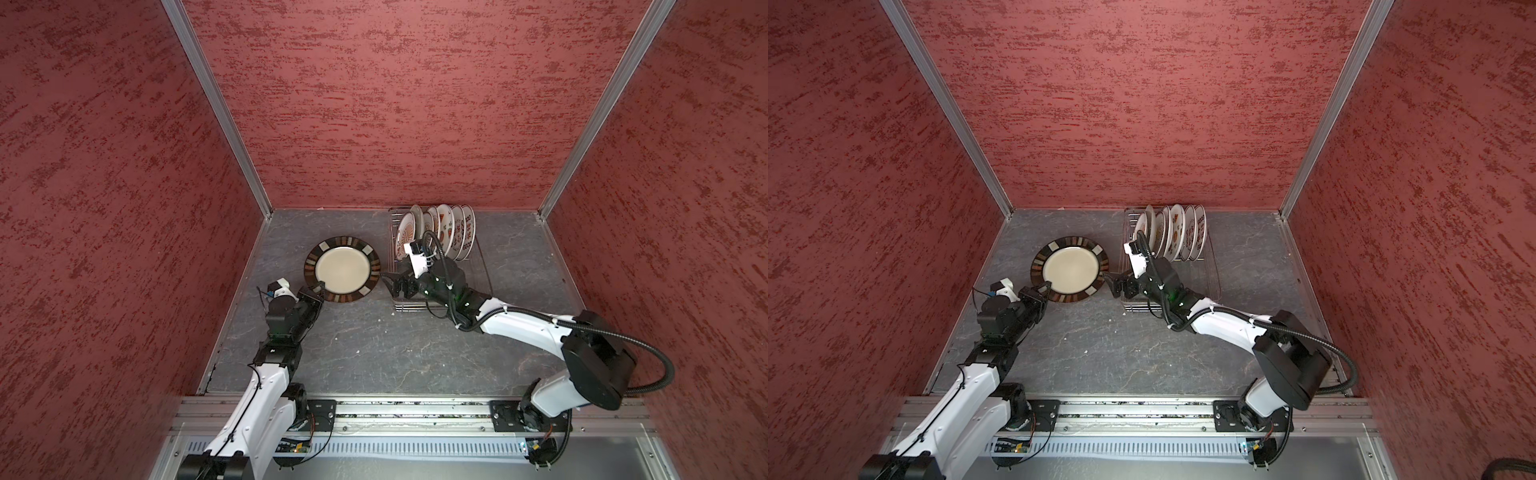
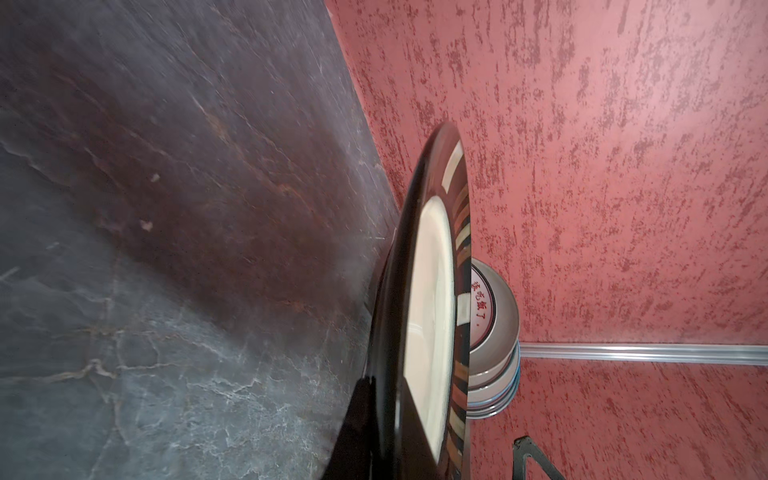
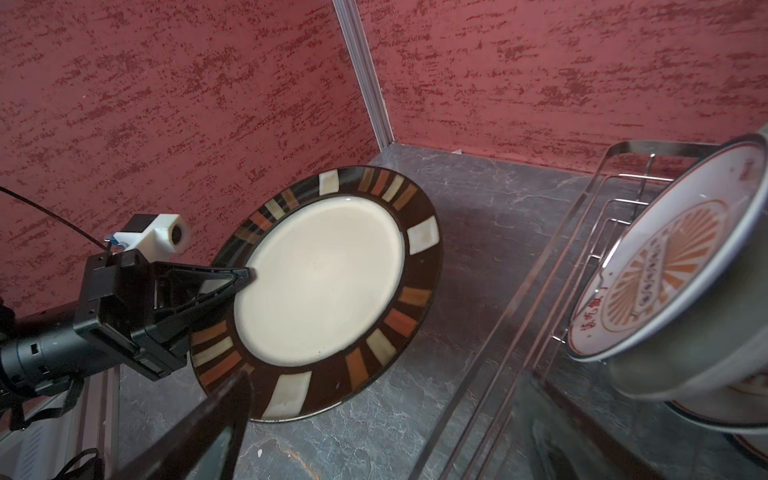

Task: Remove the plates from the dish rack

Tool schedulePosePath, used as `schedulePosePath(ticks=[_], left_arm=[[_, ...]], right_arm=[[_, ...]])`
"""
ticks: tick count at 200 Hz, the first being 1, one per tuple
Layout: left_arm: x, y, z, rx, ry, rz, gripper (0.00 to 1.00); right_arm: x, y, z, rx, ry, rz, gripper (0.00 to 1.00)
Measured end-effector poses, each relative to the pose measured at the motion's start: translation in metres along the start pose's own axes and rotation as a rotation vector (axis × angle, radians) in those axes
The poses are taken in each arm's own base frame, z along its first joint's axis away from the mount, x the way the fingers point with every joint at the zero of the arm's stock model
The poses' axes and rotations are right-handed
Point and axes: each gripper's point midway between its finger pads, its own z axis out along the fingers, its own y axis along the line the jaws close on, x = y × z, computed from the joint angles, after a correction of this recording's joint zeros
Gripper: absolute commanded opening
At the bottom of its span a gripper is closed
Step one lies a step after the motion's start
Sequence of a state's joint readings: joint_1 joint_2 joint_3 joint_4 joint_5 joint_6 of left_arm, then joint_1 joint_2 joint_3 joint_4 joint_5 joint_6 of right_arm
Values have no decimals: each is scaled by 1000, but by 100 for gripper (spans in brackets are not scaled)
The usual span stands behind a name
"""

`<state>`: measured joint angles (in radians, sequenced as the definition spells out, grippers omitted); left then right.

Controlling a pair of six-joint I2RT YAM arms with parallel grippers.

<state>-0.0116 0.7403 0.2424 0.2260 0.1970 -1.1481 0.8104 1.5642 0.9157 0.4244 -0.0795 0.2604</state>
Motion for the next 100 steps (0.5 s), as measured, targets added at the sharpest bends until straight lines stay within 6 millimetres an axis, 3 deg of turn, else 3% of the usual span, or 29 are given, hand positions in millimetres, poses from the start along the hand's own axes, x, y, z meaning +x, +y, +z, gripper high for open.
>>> schedulePosePath(ticks=[44, 100], left_arm=[[-28, 16, -1, -58, -106, -32, 0], [-48, 56, 7, -200, -195, -69, 0]], right_arm=[[15, 9, 40, -17, 59, -17, 99], [26, 24, 78, -47, 112, -23, 98]])
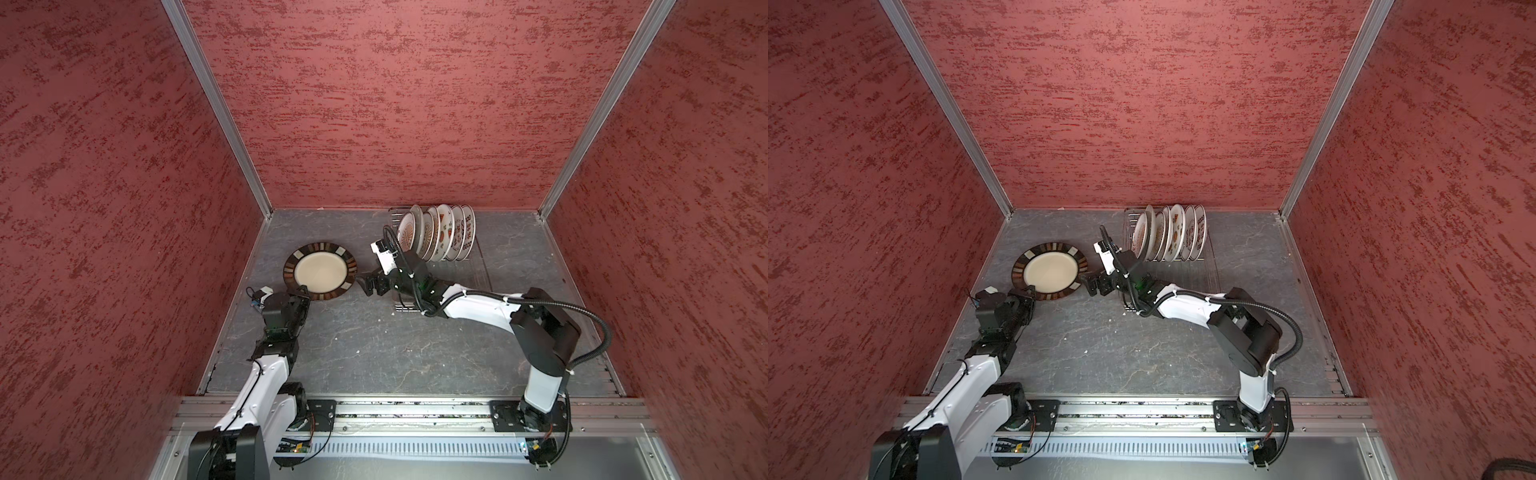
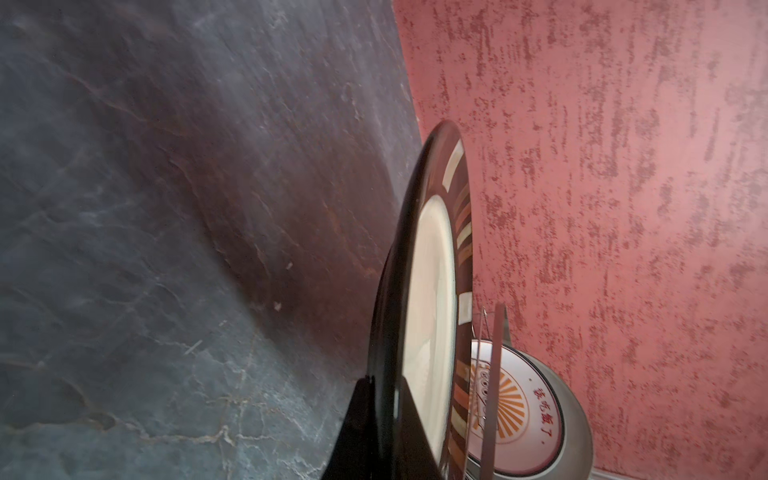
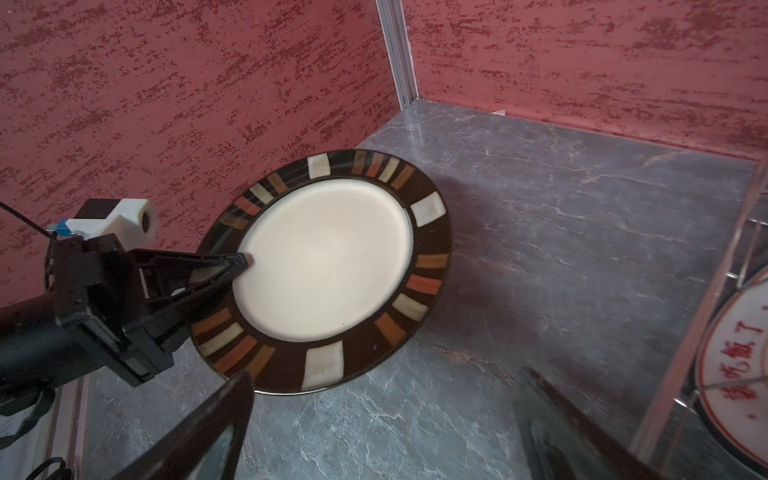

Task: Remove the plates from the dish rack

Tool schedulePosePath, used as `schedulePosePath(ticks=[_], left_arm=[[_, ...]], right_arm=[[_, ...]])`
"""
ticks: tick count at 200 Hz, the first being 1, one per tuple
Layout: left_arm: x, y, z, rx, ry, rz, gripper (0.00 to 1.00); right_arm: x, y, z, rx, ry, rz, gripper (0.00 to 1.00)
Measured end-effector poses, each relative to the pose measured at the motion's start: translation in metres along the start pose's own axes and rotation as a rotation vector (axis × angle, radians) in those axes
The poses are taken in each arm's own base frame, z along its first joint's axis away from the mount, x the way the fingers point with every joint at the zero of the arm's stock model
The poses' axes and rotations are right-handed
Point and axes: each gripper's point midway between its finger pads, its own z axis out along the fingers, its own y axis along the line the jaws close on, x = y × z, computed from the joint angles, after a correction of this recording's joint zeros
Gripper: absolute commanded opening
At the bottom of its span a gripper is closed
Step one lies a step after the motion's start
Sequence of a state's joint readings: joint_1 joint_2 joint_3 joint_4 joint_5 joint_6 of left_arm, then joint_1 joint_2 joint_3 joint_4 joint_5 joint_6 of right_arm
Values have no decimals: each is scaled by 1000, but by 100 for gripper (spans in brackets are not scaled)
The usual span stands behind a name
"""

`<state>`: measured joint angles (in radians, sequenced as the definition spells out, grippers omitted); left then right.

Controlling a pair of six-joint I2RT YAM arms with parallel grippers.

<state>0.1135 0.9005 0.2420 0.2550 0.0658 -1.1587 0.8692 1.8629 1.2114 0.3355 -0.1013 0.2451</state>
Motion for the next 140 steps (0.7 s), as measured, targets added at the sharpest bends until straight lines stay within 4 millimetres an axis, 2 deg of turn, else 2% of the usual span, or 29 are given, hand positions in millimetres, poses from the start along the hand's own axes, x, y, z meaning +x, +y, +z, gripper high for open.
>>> schedulePosePath(ticks=[29, 84, 108, 140], left_arm=[[-11, 22, 13, -70, -26, -43, 0], [-11, 49, 26, -157, -24, -57, 0], [-13, 53, 29, -175, -31, -58, 0], [-17, 47, 35, -170, -38, -56, 0]], right_arm=[[4, 4, 20, -5, 27, 0, 97], [22, -1, 55, 1, 93, 18, 95], [33, -4, 59, 9, 126, 24, 95], [39, -6, 64, 13, 143, 27, 95]])
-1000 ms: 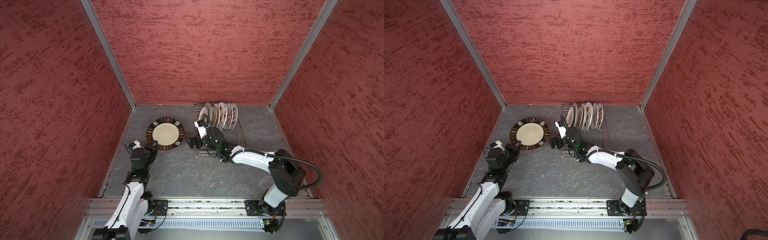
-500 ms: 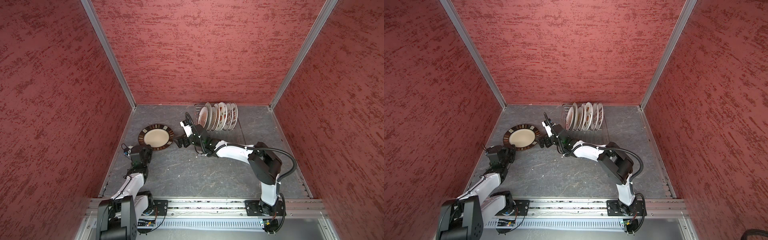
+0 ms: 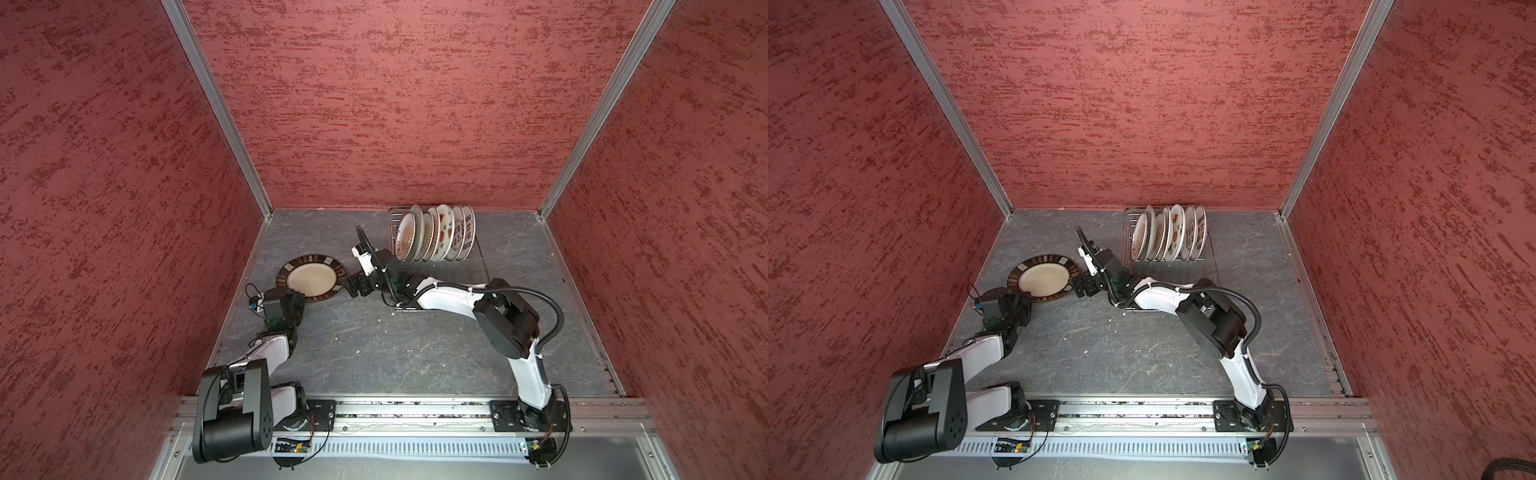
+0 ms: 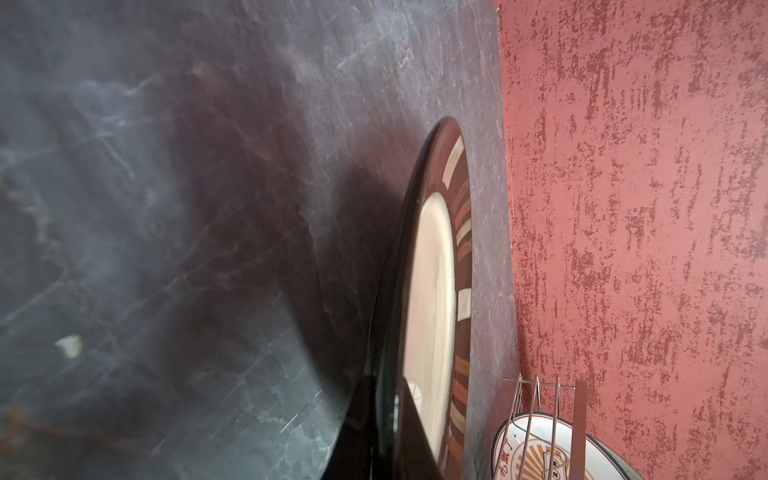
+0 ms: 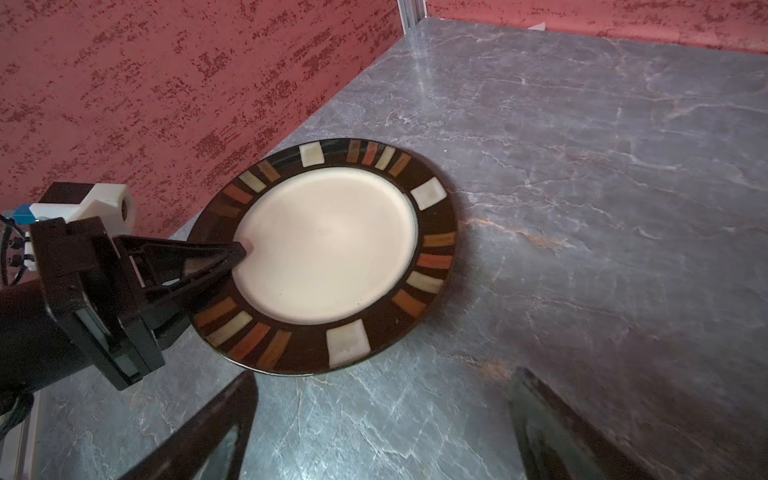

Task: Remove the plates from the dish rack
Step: 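Lower the dark-rimmed plate flat onto the table with the left gripper and release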

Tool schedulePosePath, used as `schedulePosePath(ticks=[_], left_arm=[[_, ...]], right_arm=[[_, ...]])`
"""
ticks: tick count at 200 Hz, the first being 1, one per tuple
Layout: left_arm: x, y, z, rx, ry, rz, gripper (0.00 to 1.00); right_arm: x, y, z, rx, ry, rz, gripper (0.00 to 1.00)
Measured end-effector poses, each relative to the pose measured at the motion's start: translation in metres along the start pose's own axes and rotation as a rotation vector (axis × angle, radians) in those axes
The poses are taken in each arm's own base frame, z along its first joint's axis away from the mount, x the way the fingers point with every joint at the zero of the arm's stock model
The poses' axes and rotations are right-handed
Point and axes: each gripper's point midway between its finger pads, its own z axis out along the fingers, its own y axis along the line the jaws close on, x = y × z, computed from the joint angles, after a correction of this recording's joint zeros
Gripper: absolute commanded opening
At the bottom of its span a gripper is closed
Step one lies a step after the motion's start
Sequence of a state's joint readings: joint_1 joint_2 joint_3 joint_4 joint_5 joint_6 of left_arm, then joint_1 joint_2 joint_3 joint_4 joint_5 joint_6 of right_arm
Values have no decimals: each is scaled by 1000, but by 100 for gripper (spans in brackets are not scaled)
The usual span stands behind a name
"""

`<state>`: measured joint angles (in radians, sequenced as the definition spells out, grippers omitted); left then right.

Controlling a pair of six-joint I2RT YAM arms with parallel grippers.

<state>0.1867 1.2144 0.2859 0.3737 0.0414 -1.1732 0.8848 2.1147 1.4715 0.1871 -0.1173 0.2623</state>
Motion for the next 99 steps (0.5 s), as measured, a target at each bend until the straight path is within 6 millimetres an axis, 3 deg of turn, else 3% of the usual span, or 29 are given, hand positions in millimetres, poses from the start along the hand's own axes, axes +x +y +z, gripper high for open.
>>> schedulePosePath(ticks=[99], left_arm=[[2, -8, 36, -8, -1, 22, 0]], right_arm=[[6, -1, 10, -9, 6, 13, 94]])
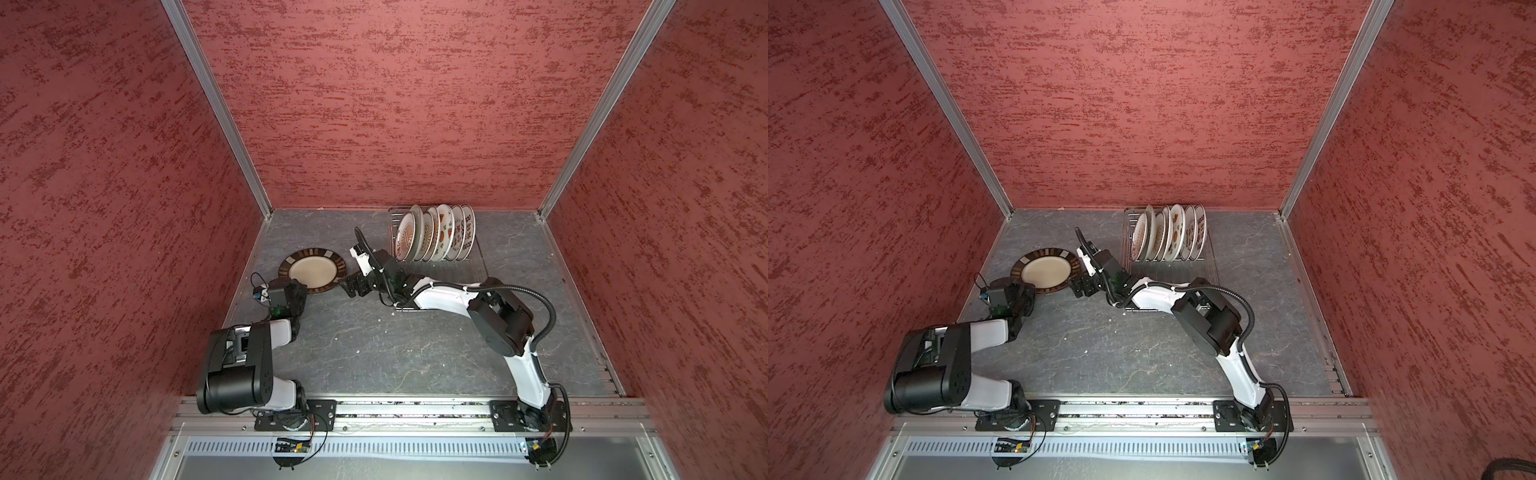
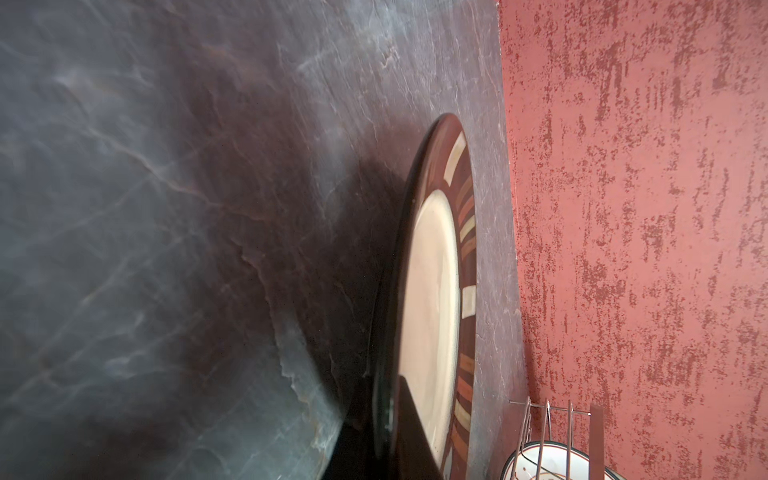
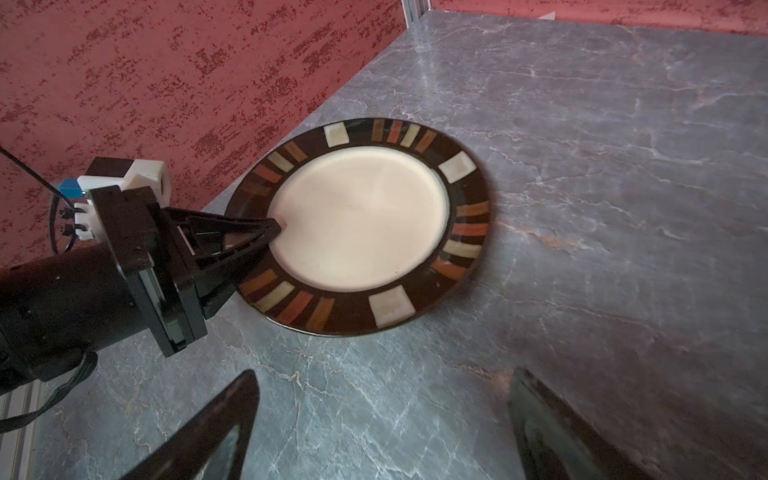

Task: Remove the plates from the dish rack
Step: 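Lower the dark-rimmed plate flat onto the table with the left gripper and release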

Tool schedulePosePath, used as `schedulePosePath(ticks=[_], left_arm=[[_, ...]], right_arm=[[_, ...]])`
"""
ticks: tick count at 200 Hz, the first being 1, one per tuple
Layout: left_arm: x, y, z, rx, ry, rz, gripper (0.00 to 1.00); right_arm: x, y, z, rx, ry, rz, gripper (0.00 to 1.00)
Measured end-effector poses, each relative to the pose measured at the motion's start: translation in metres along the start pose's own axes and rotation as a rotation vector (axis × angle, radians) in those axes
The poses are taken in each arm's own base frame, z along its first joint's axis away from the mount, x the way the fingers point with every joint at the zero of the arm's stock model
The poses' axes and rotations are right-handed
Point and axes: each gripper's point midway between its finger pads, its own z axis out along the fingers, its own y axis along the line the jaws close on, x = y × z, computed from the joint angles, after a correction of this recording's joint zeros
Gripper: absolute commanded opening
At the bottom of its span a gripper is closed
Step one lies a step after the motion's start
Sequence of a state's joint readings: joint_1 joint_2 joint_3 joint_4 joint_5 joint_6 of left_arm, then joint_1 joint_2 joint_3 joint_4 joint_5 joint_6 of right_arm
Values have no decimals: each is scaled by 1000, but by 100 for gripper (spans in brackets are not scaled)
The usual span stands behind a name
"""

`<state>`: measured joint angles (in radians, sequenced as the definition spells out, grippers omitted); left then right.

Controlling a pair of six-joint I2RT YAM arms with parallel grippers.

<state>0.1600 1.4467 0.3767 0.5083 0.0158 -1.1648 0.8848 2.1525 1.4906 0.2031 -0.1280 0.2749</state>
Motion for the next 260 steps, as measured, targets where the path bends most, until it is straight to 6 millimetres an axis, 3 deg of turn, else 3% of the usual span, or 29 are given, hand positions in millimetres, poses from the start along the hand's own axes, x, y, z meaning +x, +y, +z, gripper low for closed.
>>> schedulePosePath(ticks=[21, 47, 81, 182, 246, 260], left_arm=[[-1, -2, 7, 8, -7, 0, 0], [-1, -2, 14, 23, -11, -7, 15], [-2, -1, 18, 17, -19, -6, 18], [1, 8, 26, -9, -9, -4, 47], [1, 3, 25, 11, 3, 17, 56], [1, 3, 25, 12, 6, 21, 68]], right_arm=[[4, -1, 2, -2, 7, 6, 94], [1, 1, 3, -12, -4, 12, 94], [0, 2, 3, -17, -19, 21, 94], [3, 1, 3, -17, -18, 25, 94], [8, 0, 3, -15, -8, 30, 94], [9, 0, 3, -13, -7, 30, 94]])
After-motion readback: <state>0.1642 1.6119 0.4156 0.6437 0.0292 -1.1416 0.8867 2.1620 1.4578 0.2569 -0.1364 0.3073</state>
